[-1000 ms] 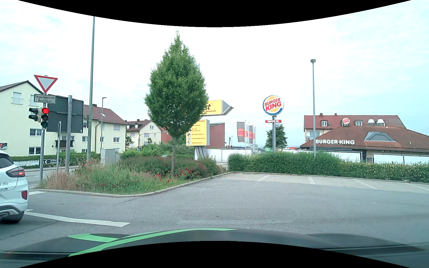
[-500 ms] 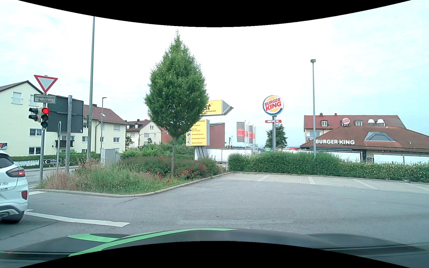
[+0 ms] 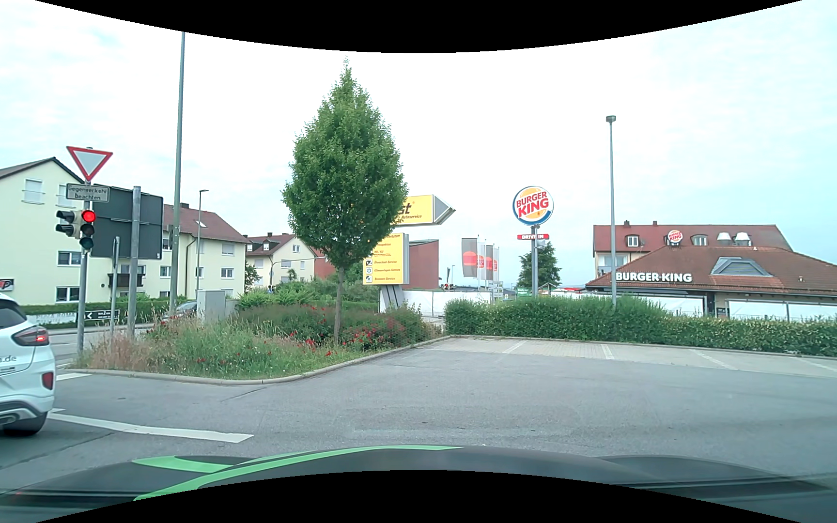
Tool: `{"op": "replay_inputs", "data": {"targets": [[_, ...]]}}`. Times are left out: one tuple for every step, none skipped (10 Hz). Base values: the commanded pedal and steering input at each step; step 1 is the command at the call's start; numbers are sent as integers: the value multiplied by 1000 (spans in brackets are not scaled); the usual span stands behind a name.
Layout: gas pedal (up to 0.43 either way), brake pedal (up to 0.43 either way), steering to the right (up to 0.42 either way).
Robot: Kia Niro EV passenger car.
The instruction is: Follow the waypoints while adhering to traffic rules and regulations
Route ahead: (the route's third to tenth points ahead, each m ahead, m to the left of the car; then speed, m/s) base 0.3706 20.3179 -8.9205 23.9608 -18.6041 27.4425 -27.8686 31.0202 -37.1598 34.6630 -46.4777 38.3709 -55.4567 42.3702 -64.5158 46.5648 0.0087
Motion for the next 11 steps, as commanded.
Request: {"op": "replay_inputs", "data": {"targets": [[0,274,0],[0,274,0],[0,274,0],[0,274,0],[0,280,0],[0,274,0],[0,274,0],[0,274,0],[0,274,0],[0,280,0],[0,274,0]]}}
